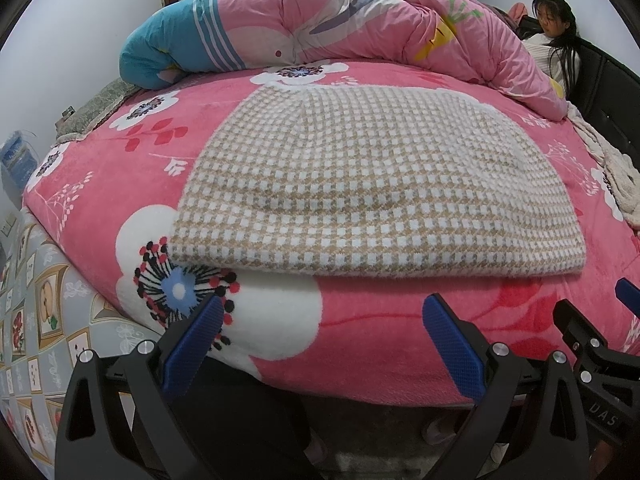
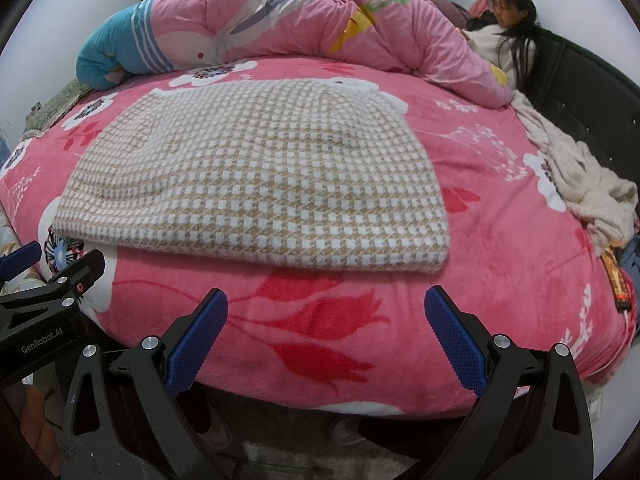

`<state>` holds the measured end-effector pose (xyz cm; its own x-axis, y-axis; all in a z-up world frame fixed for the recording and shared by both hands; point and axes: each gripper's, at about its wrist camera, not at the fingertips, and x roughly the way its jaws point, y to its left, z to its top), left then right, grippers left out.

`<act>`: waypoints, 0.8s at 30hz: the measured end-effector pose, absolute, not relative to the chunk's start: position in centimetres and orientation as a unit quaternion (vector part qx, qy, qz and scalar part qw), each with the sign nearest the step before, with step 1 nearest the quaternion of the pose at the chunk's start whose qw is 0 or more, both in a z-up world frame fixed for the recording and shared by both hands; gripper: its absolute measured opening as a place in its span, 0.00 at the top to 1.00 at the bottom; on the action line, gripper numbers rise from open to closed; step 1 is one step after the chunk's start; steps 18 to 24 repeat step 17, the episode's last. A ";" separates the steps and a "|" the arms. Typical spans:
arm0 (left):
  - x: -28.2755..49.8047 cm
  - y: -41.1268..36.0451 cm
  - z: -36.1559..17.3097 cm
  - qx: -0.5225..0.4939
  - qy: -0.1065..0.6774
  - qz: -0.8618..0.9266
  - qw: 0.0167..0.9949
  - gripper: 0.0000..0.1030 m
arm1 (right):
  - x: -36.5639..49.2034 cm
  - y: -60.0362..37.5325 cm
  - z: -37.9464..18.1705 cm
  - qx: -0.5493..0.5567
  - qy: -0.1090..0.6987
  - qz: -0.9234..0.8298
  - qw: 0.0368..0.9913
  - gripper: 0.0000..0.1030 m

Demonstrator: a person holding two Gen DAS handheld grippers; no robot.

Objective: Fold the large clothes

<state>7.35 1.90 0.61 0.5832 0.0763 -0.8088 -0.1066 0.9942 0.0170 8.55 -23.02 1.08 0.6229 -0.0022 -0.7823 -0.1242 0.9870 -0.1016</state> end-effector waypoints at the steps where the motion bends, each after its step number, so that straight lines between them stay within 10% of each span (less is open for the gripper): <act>1: 7.4 2.0 0.6 -0.017 0.454 0.051 0.889 0.05 | 8.6 -23.0 1.1 -0.073 0.433 0.034 0.898 0.08; 24: 7.3 2.1 0.6 -0.020 0.456 0.050 0.888 0.05 | 8.6 -23.0 1.1 -0.075 0.431 0.036 0.898 0.08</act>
